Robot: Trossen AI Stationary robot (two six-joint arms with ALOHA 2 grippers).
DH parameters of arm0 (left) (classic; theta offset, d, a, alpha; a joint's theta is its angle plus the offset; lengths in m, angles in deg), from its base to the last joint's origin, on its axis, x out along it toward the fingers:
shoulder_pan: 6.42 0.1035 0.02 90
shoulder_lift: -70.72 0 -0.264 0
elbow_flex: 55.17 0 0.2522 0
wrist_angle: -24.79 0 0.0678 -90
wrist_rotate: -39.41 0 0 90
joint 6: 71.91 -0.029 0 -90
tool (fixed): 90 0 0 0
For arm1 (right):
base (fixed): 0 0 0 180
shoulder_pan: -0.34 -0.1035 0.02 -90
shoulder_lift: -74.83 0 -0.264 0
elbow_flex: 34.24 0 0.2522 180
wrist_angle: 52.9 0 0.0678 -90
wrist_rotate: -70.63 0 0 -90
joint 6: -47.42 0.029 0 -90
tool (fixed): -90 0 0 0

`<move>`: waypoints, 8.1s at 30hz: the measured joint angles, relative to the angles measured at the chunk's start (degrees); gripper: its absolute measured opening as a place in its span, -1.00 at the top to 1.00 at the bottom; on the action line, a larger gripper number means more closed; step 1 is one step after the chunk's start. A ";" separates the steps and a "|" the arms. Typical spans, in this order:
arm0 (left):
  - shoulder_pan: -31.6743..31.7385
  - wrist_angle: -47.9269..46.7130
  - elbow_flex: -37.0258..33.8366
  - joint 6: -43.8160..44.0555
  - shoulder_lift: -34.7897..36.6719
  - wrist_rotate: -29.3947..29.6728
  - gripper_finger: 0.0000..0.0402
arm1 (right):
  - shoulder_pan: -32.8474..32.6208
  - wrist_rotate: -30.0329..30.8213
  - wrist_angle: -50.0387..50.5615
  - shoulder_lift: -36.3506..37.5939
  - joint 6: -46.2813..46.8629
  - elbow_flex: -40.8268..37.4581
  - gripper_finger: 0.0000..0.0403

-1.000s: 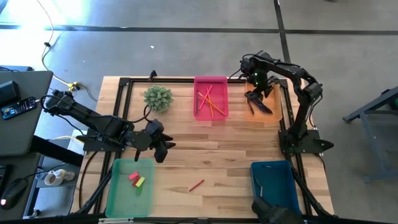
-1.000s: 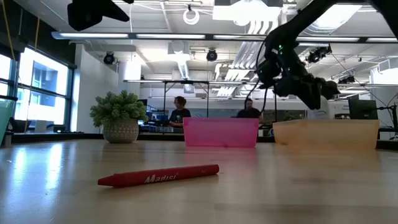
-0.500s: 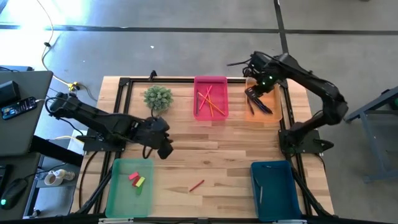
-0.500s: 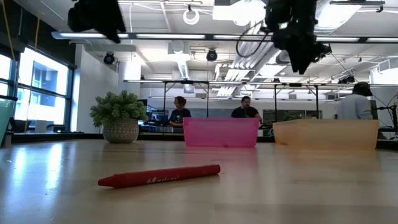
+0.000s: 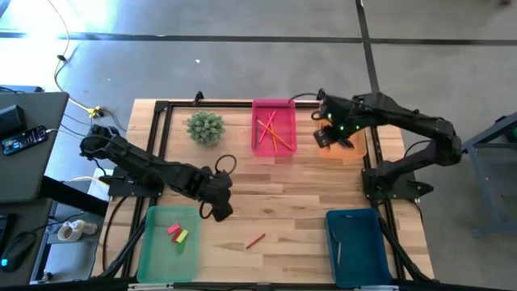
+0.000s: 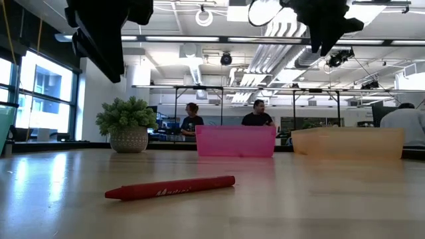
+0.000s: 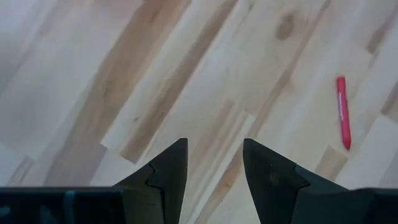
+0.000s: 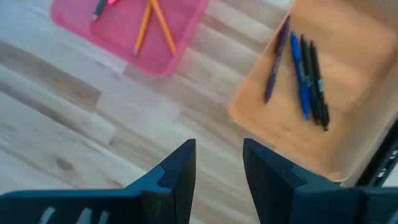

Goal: Sort crayons/erasers/pens/pencils in bins
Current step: Put the red crayon into the blue bin

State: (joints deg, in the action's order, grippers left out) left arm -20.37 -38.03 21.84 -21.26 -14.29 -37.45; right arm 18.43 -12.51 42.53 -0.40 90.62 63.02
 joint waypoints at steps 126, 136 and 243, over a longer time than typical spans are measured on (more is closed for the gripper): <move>-12.23 6.38 25.18 -5.75 -41.58 0.70 0.94 | -48.33 15.51 -4.86 2.13 19.20 0.02 0.38; -11.00 8.22 24.81 -7.48 -40.27 -4.41 0.95 | -60.72 22.72 -8.38 -1.05 27.28 0.02 0.38; 4.39 70.55 24.94 -21.94 -36.49 -24.25 0.44 | -77.51 29.42 -11.38 -9.77 36.82 0.02 0.96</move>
State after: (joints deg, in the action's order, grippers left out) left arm -15.98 32.52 46.77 -43.20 -50.78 -61.70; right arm -59.08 16.91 31.15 -10.17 127.44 63.04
